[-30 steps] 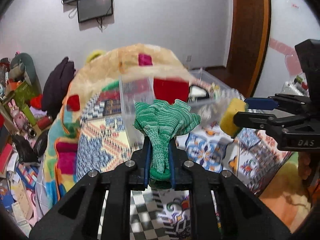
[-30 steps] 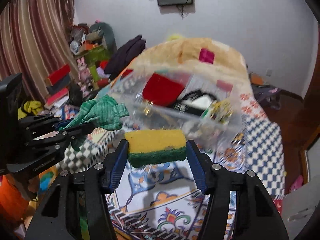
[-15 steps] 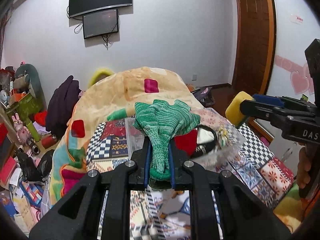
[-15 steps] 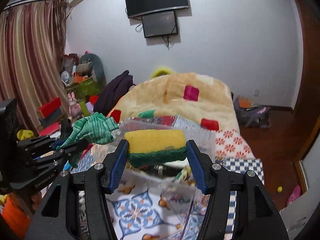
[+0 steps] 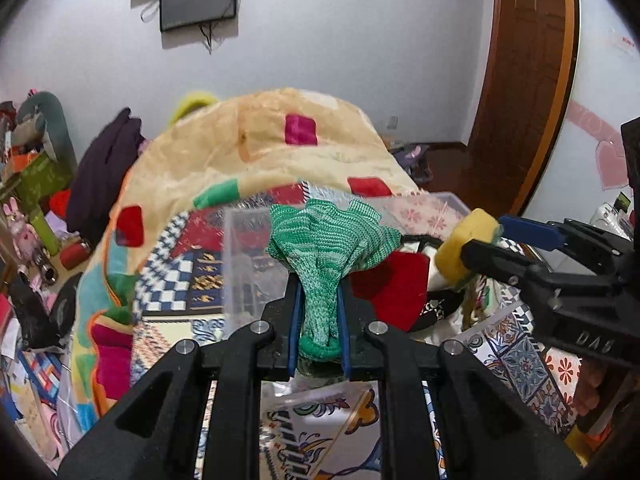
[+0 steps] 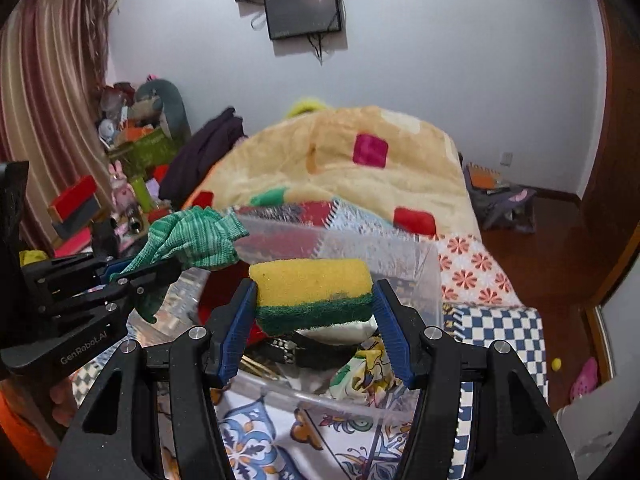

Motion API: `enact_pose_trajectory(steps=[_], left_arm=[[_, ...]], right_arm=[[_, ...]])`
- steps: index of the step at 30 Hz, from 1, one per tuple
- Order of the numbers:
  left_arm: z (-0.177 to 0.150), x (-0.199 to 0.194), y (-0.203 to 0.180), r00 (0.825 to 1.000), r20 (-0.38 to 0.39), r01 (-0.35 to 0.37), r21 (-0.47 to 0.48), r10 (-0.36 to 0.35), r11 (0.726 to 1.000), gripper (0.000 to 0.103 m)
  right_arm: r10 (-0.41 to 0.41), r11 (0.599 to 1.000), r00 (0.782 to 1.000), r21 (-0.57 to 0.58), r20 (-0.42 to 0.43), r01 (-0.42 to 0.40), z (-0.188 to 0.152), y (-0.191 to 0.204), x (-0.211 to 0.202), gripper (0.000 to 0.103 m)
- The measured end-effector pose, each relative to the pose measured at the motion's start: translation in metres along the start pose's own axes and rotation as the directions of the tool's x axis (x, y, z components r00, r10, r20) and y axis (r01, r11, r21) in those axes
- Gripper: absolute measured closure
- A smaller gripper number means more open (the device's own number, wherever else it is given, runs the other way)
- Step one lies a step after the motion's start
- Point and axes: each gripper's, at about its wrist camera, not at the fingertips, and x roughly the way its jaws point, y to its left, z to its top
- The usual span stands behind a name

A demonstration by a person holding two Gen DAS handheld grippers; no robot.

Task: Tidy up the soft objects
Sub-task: 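Lower the glove and sponge into the box and open both tools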

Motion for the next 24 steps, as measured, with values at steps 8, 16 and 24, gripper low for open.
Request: enact_pose_trajectory(steps=[8, 16, 24], left_arm=[[-0.005, 0.024, -0.004, 0.998, -0.066, 0.013, 0.011, -0.012, 1.000, 0.086], [-0.008, 0.011, 0.000, 0.997, -0.067, 0.036, -0.005, -0.036, 0.999, 0.058], [-0.005, -0.031, 0.003, 0.999, 0.012, 0.046, -0.022, -0.046, 0.999, 0.053]], right_arm=[[-0.018, 1.000, 0.997, -0.009, -0.082, 0.017, -0.009, -0.003, 0.025, 0.045], [-0.004, 1.000, 0.991, -0.003, -0.136, 0.003, -0.012, -0.005, 0.025, 0.035], [0.016, 1.000, 0.997, -0.008, -0.080, -0.017, -0.006, -0.004, -0.007, 0.034]])
